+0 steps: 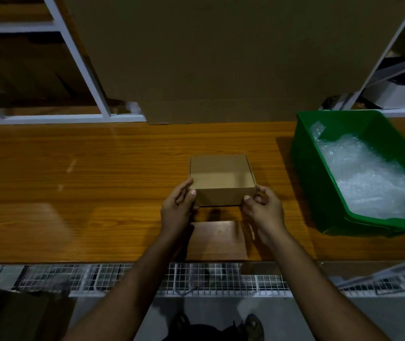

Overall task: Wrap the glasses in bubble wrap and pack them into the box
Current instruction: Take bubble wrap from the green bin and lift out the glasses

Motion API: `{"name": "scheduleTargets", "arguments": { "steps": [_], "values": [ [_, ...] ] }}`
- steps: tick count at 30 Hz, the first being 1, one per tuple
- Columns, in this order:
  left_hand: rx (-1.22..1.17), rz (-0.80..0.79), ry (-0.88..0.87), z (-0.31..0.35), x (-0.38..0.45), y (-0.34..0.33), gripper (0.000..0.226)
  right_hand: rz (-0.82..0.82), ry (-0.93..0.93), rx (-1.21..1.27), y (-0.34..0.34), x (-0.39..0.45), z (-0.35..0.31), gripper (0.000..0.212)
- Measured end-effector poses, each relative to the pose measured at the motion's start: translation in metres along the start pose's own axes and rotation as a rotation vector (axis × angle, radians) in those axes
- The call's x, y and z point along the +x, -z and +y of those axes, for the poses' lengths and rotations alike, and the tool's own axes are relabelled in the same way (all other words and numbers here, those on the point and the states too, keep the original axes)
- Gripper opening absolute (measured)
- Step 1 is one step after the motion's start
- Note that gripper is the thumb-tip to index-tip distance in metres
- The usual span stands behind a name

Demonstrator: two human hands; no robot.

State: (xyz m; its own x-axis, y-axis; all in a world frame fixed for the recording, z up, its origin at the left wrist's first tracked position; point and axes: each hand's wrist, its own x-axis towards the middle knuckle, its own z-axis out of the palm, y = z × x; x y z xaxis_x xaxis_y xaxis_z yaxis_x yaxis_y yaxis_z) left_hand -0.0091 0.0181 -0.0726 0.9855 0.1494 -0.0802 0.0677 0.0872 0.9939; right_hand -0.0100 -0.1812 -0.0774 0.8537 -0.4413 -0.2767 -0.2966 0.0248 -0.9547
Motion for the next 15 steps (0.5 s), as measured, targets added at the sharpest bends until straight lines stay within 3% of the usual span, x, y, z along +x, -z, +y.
{"name": "scheduleTargets", "arguments": {
  "steps": [7,15],
  "values": [
    [-0.085,0.072,0.068,0.007,-0.003,-0.006,0.033,0.082,-0.025,0.044,-0.001,-0.002,0.002,0.039],
    [-0.174,0.142,0.144,0.004,-0.004,-0.013,0.038,0.025,-0.129,0.200,-0.002,-0.005,0.004,0.030]
  ]
}}
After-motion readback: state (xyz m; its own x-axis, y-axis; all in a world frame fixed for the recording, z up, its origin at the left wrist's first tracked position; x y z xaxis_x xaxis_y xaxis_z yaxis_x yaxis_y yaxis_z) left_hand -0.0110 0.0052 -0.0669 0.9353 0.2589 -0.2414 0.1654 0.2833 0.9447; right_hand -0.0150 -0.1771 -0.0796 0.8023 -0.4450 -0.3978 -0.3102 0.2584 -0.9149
